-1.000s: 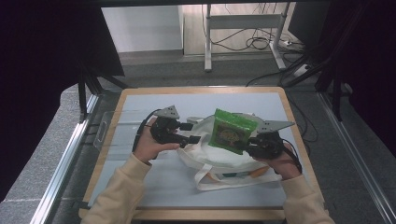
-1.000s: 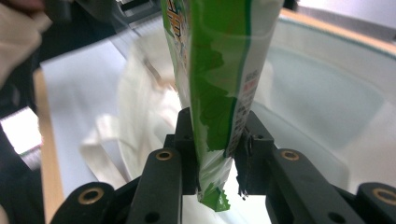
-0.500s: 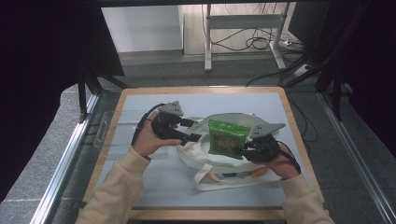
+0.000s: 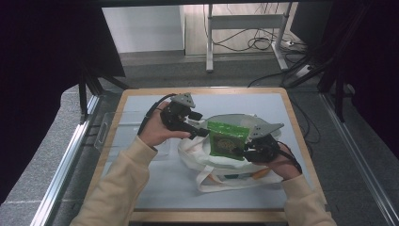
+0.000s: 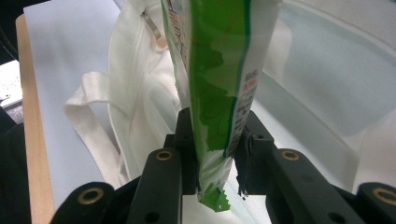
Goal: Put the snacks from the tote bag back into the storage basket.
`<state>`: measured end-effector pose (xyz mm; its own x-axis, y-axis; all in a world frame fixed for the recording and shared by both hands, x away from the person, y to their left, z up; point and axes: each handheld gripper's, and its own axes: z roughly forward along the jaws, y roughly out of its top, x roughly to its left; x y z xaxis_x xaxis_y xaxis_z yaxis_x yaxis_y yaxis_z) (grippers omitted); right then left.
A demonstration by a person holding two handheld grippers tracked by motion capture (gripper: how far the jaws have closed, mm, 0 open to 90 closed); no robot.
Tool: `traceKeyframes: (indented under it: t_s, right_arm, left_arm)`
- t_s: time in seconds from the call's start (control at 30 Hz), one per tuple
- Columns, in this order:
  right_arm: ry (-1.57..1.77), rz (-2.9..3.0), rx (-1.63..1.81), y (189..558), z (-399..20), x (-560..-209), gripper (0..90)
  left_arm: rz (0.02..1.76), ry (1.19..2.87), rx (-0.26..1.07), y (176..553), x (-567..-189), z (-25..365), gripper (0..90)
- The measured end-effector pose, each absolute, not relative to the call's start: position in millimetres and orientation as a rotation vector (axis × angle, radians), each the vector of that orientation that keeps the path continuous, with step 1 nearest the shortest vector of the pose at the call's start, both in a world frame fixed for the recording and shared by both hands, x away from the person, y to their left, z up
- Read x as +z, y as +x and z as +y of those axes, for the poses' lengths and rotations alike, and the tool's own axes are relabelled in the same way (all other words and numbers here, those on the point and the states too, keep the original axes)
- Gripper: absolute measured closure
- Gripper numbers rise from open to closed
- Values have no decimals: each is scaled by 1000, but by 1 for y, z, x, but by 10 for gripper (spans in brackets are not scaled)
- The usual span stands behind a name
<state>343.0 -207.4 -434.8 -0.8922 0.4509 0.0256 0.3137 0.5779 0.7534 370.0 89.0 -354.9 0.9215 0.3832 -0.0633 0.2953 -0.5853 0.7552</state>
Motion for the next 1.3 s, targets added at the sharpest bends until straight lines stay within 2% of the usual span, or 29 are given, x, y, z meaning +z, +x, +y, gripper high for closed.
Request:
traceKeyframes:
  t_s: [0.53, 0.73, 0.9, 1.3]
  right_arm:
    - [603, 2660, 1175, 343, -200, -436, 720]
    - [580, 2660, 1173, 343, -195, -434, 719]
    - [576, 2650, 1173, 343, -195, -432, 718]
    - [579, 2651, 1186, 344, -195, -433, 704]
  left_arm:
    - [317, 2335, 98, 378, -356, 54, 317]
    - [254, 2406, 86, 376, -361, 42, 457]
    - [244, 2438, 65, 375, -364, 41, 632]
    - [202, 2468, 83, 376, -366, 43, 720]
